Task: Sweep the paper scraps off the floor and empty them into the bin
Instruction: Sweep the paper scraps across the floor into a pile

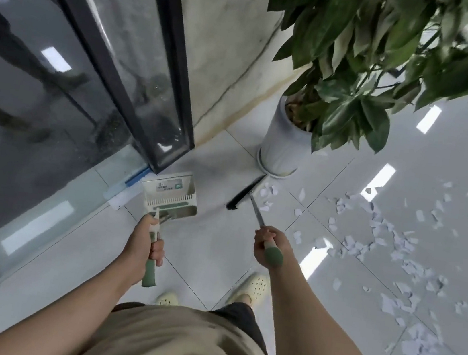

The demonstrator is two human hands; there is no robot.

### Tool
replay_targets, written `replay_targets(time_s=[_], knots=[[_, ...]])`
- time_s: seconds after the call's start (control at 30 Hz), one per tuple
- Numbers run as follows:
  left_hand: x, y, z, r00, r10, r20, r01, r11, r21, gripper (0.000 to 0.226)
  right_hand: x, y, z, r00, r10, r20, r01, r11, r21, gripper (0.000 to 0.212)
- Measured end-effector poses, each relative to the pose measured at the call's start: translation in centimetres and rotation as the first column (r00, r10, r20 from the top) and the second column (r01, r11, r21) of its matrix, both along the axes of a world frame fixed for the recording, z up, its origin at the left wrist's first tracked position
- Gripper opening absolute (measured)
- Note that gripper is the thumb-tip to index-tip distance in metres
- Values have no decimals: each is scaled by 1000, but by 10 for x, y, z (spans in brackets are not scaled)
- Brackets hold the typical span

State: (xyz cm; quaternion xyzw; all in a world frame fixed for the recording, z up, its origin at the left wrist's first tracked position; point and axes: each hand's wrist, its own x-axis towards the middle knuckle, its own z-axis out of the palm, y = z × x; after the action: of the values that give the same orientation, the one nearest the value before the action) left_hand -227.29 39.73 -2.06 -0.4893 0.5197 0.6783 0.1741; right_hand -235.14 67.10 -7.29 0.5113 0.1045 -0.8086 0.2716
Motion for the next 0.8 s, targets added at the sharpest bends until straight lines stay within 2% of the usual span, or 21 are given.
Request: replay_targets(time_s=[0.1,0.17,0.23,0.33,0.37,0.47,0.6,0.73,0.8], knots=[[-27,39,3,999,45,-4,-45,999,30,27,-15,71,11,998,-2,58,-7,987,160,24],[-43,65,2,997,72,-13,-71,997,38,24,-30,105,23,992,85,90,-108,952,287,28],[-58,93,1,997,78,-15,-77,997,31,24,-43,117,37,975,194,104,-220,883,414,26],[-78,139,-2,997,73,10,-73,997,15,25,-52,104,58,941,320,110,-324,761,562,12],[-83,154,-3,998,62,16,-62,998,14,25,-48,99,64,944,314,102,-316,769,556,13],[-103,187,-9,999,15,36,-16,1000,26,26,-39,108,74,980,199,21,-188,876,444,17],[-128,217,-15,997,-35,74,33,999,21,26,-52,157,79,993,120,-19,-106,932,347,21],[-140,254,-19,994,-80,78,78,997,27,26,-69,205,82,999,-31,-8,32,995,99,23],[-144,269,-21,987,-142,73,142,990,6,27,-71,220,83,999,-38,19,38,999,33,20]])
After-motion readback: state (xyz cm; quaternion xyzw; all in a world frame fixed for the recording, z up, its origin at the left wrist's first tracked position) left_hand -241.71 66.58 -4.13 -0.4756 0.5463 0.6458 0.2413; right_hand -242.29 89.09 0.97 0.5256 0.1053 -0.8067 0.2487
